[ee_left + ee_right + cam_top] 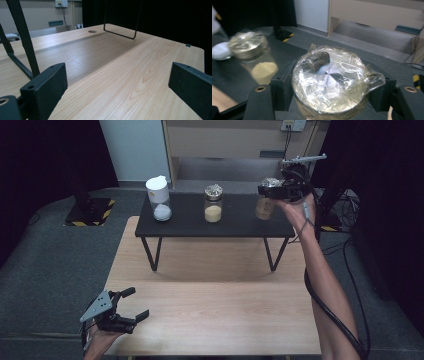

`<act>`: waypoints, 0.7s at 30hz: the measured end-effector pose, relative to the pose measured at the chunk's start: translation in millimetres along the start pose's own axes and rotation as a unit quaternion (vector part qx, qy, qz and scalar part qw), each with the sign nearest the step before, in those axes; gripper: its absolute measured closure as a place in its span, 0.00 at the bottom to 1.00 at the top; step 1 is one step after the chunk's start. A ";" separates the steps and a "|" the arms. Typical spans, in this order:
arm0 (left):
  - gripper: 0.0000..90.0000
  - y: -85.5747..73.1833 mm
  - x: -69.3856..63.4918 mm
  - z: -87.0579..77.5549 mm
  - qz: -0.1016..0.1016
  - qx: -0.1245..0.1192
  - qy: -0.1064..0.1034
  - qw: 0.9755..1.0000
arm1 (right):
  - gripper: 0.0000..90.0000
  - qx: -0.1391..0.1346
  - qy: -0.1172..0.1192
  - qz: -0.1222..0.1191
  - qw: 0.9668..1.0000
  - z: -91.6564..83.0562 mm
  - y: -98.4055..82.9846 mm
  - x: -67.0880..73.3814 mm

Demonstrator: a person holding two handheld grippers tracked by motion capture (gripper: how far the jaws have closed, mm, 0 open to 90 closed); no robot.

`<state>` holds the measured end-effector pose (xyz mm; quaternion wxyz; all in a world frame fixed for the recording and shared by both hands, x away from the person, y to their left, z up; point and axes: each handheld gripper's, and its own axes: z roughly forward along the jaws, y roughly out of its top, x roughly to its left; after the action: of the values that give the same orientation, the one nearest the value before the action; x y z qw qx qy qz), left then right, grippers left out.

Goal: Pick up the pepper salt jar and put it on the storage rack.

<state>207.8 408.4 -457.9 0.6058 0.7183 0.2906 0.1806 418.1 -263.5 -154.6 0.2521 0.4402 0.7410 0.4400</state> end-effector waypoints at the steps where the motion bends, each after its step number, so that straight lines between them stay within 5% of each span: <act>1: 0.01 0.1 0.0 0.0 0.000 0.000 0.000 1.000 | 0.38 0.000 -0.005 0.001 1.000 1.5 0.2 0.3; 12: 0.01 -0.1 -0.1 -0.3 0.000 0.000 0.001 1.000 | 0.38 0.003 -0.039 0.007 0.999 21.1 -3.2 0.2; 21: 0.01 0.0 -0.1 -0.4 0.000 0.000 0.001 1.000 | 0.38 0.016 -0.038 0.003 0.999 33.8 -10.2 0.4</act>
<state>207.6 408.6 -457.8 0.6053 0.7184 0.2909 0.1813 439.2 -251.0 -180.0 0.2717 0.4626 0.7364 0.4122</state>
